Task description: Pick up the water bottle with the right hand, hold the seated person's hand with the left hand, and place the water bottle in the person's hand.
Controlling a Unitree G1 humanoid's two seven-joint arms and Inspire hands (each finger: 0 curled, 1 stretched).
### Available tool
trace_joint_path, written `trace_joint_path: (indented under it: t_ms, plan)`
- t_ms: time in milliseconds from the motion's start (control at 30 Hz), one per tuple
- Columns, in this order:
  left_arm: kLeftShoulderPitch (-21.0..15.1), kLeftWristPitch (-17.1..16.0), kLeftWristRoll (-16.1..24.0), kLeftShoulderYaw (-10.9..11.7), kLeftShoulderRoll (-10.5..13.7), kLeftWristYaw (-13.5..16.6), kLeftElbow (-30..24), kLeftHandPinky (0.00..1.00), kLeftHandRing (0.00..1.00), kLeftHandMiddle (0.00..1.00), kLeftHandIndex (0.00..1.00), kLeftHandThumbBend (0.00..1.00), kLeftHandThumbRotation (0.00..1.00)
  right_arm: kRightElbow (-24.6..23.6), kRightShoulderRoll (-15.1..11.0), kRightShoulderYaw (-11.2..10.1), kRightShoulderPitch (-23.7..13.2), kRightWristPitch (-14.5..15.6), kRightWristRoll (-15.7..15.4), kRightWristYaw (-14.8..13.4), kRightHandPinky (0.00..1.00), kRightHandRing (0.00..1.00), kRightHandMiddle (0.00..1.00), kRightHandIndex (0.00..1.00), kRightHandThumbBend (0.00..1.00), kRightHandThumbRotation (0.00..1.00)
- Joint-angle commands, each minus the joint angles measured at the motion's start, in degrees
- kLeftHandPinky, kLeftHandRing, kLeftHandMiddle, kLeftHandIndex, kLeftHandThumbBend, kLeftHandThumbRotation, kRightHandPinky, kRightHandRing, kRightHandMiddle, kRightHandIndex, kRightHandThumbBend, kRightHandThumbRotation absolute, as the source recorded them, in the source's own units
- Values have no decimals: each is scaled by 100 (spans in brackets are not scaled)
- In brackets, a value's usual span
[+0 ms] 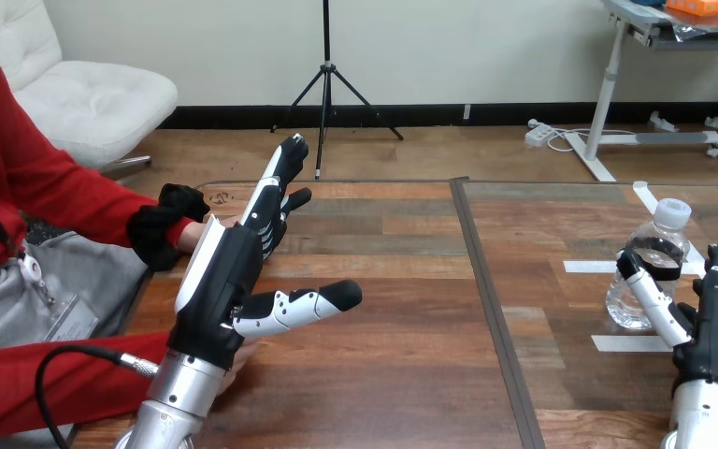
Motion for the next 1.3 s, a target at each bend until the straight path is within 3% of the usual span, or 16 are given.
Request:
trace_joint_path:
  t_ms: [0,467,733,767,900,1200,1267]
  plan:
    - [-180,15,-95,47,-42,-22,-276,92,100,100,100,100,50,43,-214,94,-577,63,-90,-48,71,89,95,100,100,64]
    - [-165,19,56,51,-67,85,-330,92,100,100,100,100,51,192,-275,151,-760,354,-68,107,79,98,99,100,100,62]
    - [-138,56,9,38,-91,39,-379,92,100,100,100,100,51,277,-320,188,-827,455,-105,173,80,98,99,100,100,62]
    - [-134,59,-1,37,-95,31,-385,92,100,100,100,100,51,286,-322,184,-835,462,-99,188,72,92,93,100,100,61]
    - [-122,45,13,38,-105,40,-397,92,100,100,100,100,51,321,-335,178,-866,506,-89,246,62,85,84,100,100,60]
    - [-77,61,25,37,-125,57,-464,92,100,100,100,100,51,383,-373,182,-968,706,-91,330,51,73,71,100,100,61]
    - [-61,55,46,36,-129,75,-486,91,100,100,100,100,51,392,-385,212,-990,731,-124,324,51,75,73,100,100,61]
